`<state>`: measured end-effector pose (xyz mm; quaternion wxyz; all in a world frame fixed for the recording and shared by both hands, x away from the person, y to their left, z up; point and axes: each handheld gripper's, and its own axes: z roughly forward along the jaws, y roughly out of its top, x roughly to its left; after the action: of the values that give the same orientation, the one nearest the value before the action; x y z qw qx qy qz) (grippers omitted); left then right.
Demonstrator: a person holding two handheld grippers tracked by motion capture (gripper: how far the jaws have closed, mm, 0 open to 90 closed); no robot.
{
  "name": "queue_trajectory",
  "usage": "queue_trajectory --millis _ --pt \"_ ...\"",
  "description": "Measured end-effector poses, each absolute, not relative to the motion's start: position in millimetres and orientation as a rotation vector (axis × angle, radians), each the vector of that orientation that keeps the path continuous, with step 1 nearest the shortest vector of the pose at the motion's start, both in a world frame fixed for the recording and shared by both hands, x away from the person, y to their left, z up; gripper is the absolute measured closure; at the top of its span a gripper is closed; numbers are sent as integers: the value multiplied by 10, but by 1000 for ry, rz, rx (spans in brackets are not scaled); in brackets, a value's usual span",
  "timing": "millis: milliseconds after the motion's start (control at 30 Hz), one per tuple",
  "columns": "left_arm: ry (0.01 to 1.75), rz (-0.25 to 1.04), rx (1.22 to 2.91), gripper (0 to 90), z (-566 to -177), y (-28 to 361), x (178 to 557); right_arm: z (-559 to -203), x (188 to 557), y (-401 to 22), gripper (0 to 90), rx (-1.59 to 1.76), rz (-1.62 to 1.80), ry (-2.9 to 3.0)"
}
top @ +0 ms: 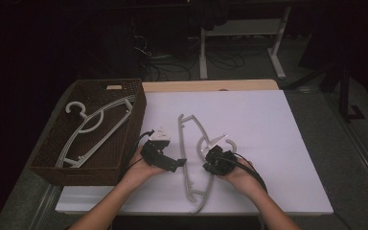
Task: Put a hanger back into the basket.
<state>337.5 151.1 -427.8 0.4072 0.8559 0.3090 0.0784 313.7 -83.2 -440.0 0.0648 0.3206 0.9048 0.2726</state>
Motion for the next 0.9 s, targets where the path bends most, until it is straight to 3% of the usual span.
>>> queue_trajectory --millis 367,900 --pt "786 199 2153 7 -4275 1528 3378 -4414 3233 -999 894 987 711 2678" --pt "788 199 2160 7 -4287 1516 3377 -4405 3664 -1765 894 1179 531 2506"
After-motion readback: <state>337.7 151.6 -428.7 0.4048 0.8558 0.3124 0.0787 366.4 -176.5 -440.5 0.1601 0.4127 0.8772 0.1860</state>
